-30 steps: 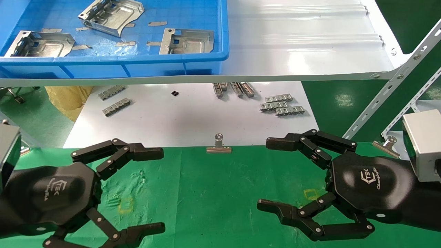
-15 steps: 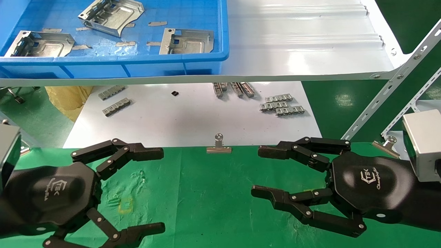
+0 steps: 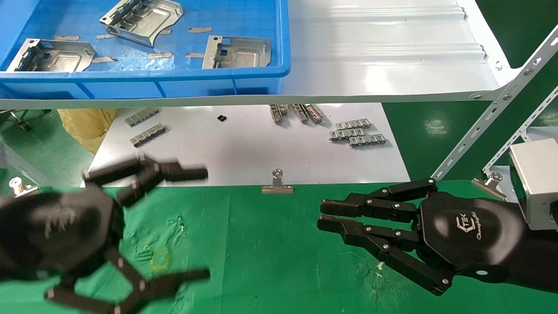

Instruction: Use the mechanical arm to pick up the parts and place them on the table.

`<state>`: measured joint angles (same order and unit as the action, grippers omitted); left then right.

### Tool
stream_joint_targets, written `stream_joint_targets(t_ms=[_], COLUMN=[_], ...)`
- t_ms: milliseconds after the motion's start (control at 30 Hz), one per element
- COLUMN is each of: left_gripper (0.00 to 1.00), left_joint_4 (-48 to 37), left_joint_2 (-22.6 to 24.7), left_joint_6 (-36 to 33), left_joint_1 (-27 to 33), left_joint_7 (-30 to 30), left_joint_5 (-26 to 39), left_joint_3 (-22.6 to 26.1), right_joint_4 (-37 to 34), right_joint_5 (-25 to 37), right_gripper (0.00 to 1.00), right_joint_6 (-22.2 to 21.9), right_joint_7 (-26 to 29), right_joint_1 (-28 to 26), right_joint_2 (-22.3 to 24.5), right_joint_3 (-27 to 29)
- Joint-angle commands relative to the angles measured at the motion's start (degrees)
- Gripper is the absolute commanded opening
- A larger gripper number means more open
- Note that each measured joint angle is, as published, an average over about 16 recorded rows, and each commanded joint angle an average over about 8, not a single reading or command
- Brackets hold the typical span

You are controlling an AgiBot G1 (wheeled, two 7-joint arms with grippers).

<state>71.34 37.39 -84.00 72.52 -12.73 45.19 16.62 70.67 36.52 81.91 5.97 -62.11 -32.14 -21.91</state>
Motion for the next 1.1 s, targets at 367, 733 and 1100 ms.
stream_joint_targets(t_ms=[367, 733, 1100], left_gripper=[1.0, 0.67, 0.0], left_joint_4=[-26.8, -56.21, -67.55], left_joint_2=[12.09, 20.64, 24.4], left_joint_6=[6.92, 22.43, 35.88], left_joint_1=[29.7, 45.76, 48.39], left_joint_7=[-1.56, 3.65, 5.07], left_joint_5=[18.88, 33.69, 37.97], left_joint_3=[7.8, 13.95, 16.02], right_joint_4=[0.0, 0.0, 0.0], right_joint_5=[0.0, 0.0, 0.0], right_gripper=[0.0, 0.51, 1.0], right_joint_6=[0.0, 0.0, 0.0], right_joint_7=[0.0, 0.0, 0.0], right_joint_1=[0.0, 0.0, 0.0], right_joint_2=[0.0, 0.0, 0.0], right_joint_3=[0.0, 0.0, 0.0])
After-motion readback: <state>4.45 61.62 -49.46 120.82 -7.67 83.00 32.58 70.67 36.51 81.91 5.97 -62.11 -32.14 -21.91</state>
